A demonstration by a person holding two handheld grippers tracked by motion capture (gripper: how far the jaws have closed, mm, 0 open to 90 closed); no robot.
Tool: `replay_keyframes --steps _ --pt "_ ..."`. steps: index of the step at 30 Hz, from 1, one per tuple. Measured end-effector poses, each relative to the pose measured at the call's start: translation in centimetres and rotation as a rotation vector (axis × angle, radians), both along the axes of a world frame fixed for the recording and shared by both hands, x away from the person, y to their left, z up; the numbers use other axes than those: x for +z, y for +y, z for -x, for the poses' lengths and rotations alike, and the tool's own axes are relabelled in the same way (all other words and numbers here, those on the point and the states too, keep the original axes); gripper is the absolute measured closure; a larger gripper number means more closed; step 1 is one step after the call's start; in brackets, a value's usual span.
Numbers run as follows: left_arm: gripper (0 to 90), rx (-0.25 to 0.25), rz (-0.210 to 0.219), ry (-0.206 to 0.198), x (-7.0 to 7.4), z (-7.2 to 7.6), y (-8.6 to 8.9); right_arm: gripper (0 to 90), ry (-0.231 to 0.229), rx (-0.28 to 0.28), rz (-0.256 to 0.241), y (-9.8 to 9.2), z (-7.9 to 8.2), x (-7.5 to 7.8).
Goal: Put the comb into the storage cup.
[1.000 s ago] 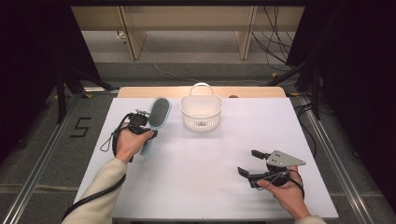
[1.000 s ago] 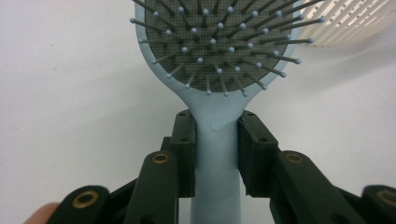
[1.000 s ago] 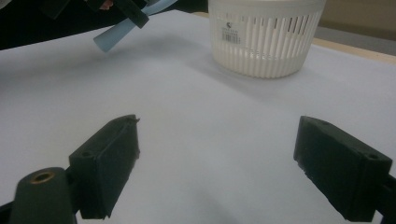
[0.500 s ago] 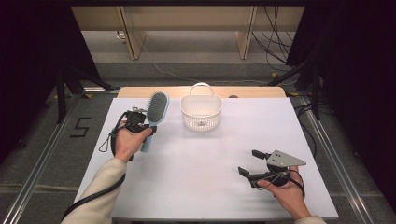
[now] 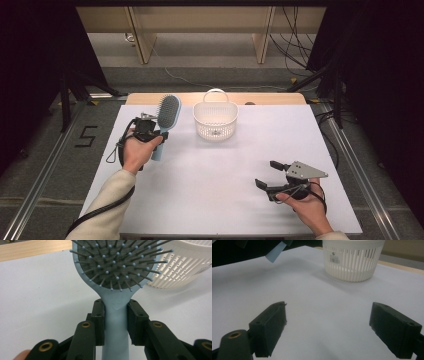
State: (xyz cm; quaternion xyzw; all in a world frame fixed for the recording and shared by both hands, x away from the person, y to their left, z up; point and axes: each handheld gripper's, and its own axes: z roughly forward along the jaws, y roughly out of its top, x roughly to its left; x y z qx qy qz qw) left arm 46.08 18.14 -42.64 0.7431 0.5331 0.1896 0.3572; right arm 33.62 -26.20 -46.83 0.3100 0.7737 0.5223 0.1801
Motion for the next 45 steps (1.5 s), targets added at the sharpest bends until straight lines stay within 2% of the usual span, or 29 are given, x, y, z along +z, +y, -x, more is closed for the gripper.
replay_keyframes --steps 6,13,19,26,45 --pt "69.9 -0.011 -0.006 -0.023 0.04 0.03 -0.07 14.8 0.002 -0.001 -0.003 0.01 0.01 0.0" --pt "69.9 -0.033 -0.051 -0.07 0.06 0.13 -0.1 14.8 -0.002 -0.002 -0.003 -0.01 0.0 -0.01" --pt "69.9 -0.036 -0.032 -0.086 0.31 0.2 -0.08 14.8 0.0 -0.002 -0.001 -0.02 0.01 0.0" --pt "69.9 -0.038 -0.044 -0.114 0.4 0.28 -0.09 14.8 -0.003 -0.003 -0.001 -0.02 0.02 0.0" --pt "69.9 -0.033 -0.037 -0.171 0.58 0.42 -0.04 14.8 -0.004 -0.002 -0.001 -0.02 0.02 0.0"
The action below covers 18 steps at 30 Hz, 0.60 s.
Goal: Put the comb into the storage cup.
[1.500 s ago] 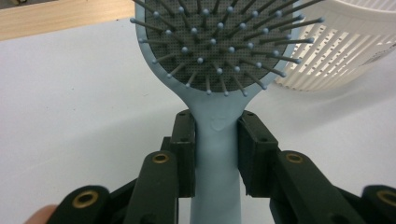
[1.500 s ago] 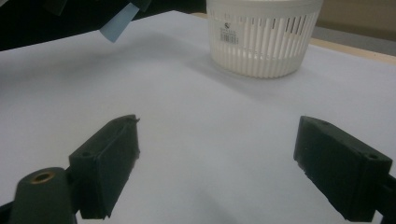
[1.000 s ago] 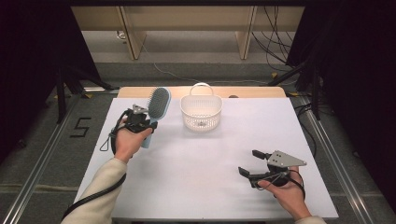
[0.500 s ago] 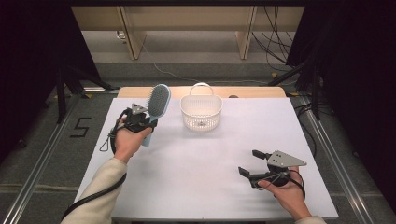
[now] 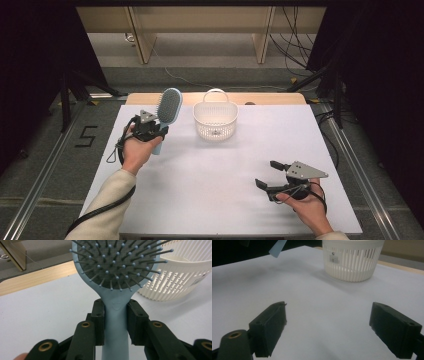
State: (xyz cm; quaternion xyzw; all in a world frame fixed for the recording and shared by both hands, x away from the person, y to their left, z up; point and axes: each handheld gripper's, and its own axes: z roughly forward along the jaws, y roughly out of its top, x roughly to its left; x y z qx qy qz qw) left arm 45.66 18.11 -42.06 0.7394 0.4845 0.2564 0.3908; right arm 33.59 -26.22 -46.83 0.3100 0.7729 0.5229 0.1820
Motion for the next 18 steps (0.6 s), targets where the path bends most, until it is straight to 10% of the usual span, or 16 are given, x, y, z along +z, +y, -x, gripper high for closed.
replay_keyframes --steps 18 --pt "69.9 -0.012 0.025 -0.062 0.21 0.16 -0.03 14.7 -0.002 -0.002 -0.001 0.0 0.02 0.01"
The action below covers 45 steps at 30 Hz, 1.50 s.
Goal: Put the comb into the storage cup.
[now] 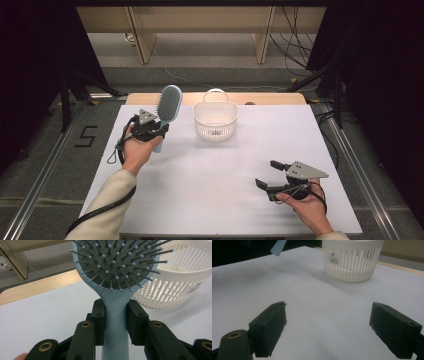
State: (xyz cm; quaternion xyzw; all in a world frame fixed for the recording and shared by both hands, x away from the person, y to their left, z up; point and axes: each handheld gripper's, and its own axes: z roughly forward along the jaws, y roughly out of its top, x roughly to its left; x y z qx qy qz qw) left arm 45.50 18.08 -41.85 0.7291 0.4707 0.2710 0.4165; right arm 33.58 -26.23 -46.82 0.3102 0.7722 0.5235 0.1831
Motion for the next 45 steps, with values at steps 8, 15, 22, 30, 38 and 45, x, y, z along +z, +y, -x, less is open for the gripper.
replay_keyframes --steps 8,15,22,30,38,45 --pt "69.9 -0.008 0.01 -0.017 0.14 0.05 0.0 14.7 0.0 0.0 0.0 0.01 0.0 -0.01" --pt "69.9 -0.011 0.02 -0.03 0.34 0.1 -0.02 14.7 -0.001 0.0 -0.004 0.02 0.01 0.0" --pt "69.9 -0.02 0.028 -0.039 0.42 0.13 -0.09 14.6 -0.004 0.0 -0.005 0.01 0.02 0.02" --pt "69.9 -0.025 0.034 -0.05 0.56 0.17 -0.15 14.6 -0.008 -0.002 -0.006 -0.01 0.03 0.03" --pt "69.9 -0.026 0.047 -0.048 0.67 0.06 -0.15 14.6 -0.008 -0.005 -0.007 -0.11 0.03 0.0" --pt "69.9 -0.036 0.052 -0.063 0.88 -0.25 -0.79 14.2 -0.032 -0.016 -0.014 -0.51 0.39 0.02"
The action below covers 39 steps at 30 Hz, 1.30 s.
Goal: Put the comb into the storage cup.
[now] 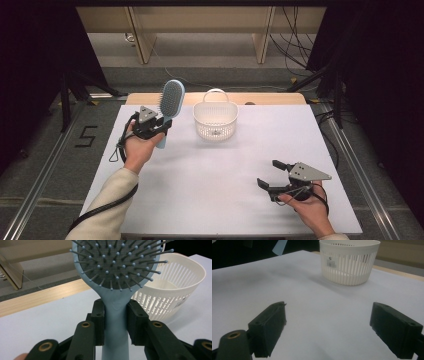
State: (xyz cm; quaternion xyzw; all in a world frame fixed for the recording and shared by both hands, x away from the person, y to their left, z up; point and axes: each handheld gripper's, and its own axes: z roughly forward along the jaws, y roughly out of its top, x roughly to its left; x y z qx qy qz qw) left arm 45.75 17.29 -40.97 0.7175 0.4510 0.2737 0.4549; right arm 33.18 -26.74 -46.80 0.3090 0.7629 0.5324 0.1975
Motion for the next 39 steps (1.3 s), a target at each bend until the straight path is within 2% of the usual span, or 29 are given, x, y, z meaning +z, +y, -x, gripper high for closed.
replay_keyframes --steps 13,23,39 --pt "69.9 -0.018 0.02 -0.028 0.4 -0.3 -0.9 15.1 -0.02 -0.031 -0.022 -0.6 0.5 0.0" --pt "69.8 -0.011 0.039 -0.051 1.0 0.1 -0.7 15.1 -0.026 -0.02 -0.04 -0.4 0.3 0.0" --pt "69.9 0.008 0.07 -0.08 1.7 0.6 -0.3 15.6 -0.02 0.008 -0.027 0.3 -0.4 0.1"
